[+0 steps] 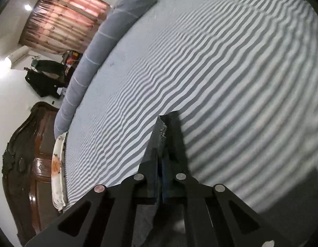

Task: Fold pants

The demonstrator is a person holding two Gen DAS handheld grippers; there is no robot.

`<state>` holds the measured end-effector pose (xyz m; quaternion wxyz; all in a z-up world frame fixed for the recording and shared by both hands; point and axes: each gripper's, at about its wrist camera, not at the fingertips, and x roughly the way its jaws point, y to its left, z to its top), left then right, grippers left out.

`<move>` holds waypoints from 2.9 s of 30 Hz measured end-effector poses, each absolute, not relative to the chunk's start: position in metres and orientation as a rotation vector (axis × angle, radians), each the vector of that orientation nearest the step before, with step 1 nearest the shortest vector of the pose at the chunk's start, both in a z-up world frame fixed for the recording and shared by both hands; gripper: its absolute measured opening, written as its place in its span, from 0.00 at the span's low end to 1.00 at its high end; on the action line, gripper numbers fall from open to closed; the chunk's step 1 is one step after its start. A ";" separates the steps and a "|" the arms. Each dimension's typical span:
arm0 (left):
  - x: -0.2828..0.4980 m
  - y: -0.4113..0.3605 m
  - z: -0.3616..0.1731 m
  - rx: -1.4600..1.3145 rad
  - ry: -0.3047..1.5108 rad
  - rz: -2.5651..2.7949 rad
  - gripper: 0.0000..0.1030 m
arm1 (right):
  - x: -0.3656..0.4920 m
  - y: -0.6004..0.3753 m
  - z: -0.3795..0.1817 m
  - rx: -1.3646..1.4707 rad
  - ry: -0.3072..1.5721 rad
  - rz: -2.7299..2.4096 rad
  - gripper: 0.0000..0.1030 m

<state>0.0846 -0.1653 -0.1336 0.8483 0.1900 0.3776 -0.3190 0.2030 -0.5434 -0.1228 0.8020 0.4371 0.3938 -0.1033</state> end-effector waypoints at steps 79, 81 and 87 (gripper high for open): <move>0.167 -0.066 -0.165 0.133 0.977 -0.378 0.34 | 0.375 -0.199 -0.190 0.475 1.649 0.452 0.35; 0.166 -0.065 -0.167 0.132 0.975 -0.378 0.34 | 0.370 -0.189 -0.194 0.435 1.696 0.487 0.35; 0.163 -0.067 -0.166 0.132 0.976 -0.373 0.34 | 0.336 -0.178 -0.187 0.346 1.747 0.610 0.35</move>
